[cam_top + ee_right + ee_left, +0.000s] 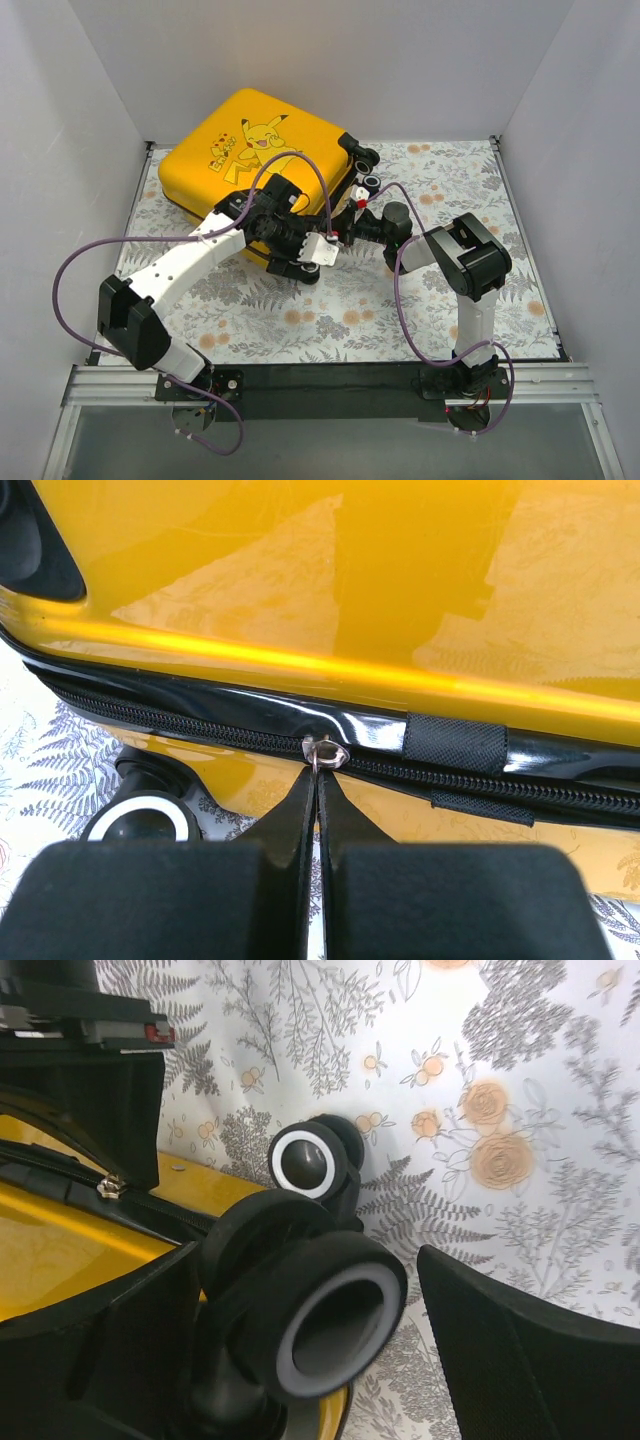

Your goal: Pack the luggage

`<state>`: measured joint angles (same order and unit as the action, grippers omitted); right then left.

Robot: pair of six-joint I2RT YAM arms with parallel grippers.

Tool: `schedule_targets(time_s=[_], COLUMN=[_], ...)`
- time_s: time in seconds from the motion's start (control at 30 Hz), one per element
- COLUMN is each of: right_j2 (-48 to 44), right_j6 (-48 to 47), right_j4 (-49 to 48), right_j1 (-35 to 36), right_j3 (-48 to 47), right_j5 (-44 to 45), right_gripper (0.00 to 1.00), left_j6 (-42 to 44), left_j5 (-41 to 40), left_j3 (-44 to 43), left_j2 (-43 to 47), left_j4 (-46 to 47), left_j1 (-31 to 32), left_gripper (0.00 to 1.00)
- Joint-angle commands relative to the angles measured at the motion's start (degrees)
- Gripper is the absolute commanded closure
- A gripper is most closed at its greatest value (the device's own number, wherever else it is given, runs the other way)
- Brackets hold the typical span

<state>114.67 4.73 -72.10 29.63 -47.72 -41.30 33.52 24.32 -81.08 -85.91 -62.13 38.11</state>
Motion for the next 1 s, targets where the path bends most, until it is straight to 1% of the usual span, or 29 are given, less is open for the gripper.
schedule_targets(time_s=[0.0,0.1,0.17,0.27,0.3,0.33,0.37,0.43,0.5,0.57,0.7,0.73,0.77,0.8,0.83,0.87,0.97], right_j2=[-3.93,-4.54,-4.89,-5.6,-5.69,-5.69,-5.78,-5.69,-5.69,-5.6,-5.86,-5.95,-6.13,-6.39,-6.74,-7.53,-9.46], right_j6=[-1.04,-1.83,-2.27,-3.49,-3.68,-3.85,-4.2,-4.2,-4.12,-4.12,-4.12,-4.29,-4.38,-4.47,-4.47,-6.73,-9.29], right_j4=[-4.98,-4.64,-4.11,-2.27,-1.83,-1.56,-1.21,-1.12,-1.12,-1.12,-1.03,-0.94,-0.85,-0.68,-0.59,-0.42,1.07], right_j1=[-0.01,-0.18,-0.1,0.08,0.08,0.08,0.08,-0.01,0.08,0.08,-0.01,0.08,-0.01,0.17,0.25,0.69,2.18], right_j3=[-0.35,0.26,0.44,0.44,0.35,0.26,0.18,0.26,0.09,0.0,-0.26,-0.35,-0.44,-0.44,-0.27,0.0,1.58], right_j5=[1.4,1.84,1.66,1.57,1.75,1.75,1.75,1.75,1.75,1.75,2.01,2.19,2.1,1.93,1.84,1.84,1.49], right_gripper=[0.99,0.99,0.99,0.99,0.99,0.99,0.99,0.99,0.99,0.99,0.99,0.99,0.99,0.99,0.99,0.99,0.99], left_j6=[2.78,3.13,2.87,2.61,2.43,2.52,2.6,2.52,3.13,3.48,3.22,3.13,3.39,3.66,3.66,3.31,2.43], left_j5=[-4.62,-5.33,-5.24,-5.24,-5.07,-4.81,-4.63,-4.36,-4.71,-5.94,-4.9,-4.46,-3.5,-3.14,-3.13,-3.13,-3.57], left_j3=[3.38,3.03,2.16,1.01,0.84,0.66,0.66,1.01,1.19,1.01,-0.83,-1.1,-1.1,-0.66,-0.22,0.21,0.84], left_j2=[1.01,-0.13,-1.01,-1.45,-1.37,-1.02,-0.75,-0.14,0.13,-0.75,-2.15,-2.24,-2.16,-1.81,-1.55,-1.19,-1.1], left_j4=[8.85,9.57,9.48,8.61,8.6,8.34,8.6,9.3,9.31,9.74,8.52,8.08,7.21,6.94,7.11,7.8,8.6], left_j1=[0.48,0.48,0.48,0.48,0.48,0.48,0.48,0.48,0.48,0.48,0.48,0.48,0.56,0.48,0.48,0.56,0.56], left_gripper=[0.14,0.19,0.28,0.36,0.36,0.34,0.26,0.21,0.21,0.23,0.45,0.59,0.66,0.76,0.96,1.0,1.0])
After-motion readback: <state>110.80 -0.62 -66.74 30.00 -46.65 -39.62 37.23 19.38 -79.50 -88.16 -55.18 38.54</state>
